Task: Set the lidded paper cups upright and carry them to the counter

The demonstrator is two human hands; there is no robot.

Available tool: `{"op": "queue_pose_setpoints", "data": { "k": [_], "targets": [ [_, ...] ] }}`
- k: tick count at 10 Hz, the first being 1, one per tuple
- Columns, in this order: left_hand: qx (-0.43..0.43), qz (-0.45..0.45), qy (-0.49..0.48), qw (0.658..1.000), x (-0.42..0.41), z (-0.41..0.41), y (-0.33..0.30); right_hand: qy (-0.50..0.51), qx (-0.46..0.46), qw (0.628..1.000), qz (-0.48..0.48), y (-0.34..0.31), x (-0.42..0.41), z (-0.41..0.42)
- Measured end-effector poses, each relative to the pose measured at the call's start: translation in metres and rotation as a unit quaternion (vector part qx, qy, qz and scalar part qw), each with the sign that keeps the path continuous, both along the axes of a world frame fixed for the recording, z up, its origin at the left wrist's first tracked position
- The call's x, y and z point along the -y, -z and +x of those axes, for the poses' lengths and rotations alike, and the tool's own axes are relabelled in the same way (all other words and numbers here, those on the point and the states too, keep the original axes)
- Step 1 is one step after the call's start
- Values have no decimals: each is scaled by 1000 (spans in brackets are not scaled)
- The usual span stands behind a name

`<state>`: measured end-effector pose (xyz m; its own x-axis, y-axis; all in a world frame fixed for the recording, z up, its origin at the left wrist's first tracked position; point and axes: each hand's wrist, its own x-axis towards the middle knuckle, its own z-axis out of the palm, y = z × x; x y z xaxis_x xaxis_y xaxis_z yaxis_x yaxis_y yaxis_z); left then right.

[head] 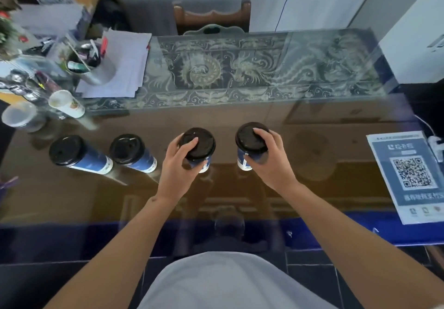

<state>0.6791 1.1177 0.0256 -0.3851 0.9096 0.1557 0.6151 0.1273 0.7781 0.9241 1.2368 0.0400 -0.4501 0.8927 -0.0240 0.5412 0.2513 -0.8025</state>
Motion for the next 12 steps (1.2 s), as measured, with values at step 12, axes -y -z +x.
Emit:
{"op": "queue_pose_setpoints", "data": {
  "k": [12],
  "targets": [
    [-41, -61, -29, 997, 19, 2, 24, -31, 80, 988, 125, 14, 5, 4]
  ]
}}
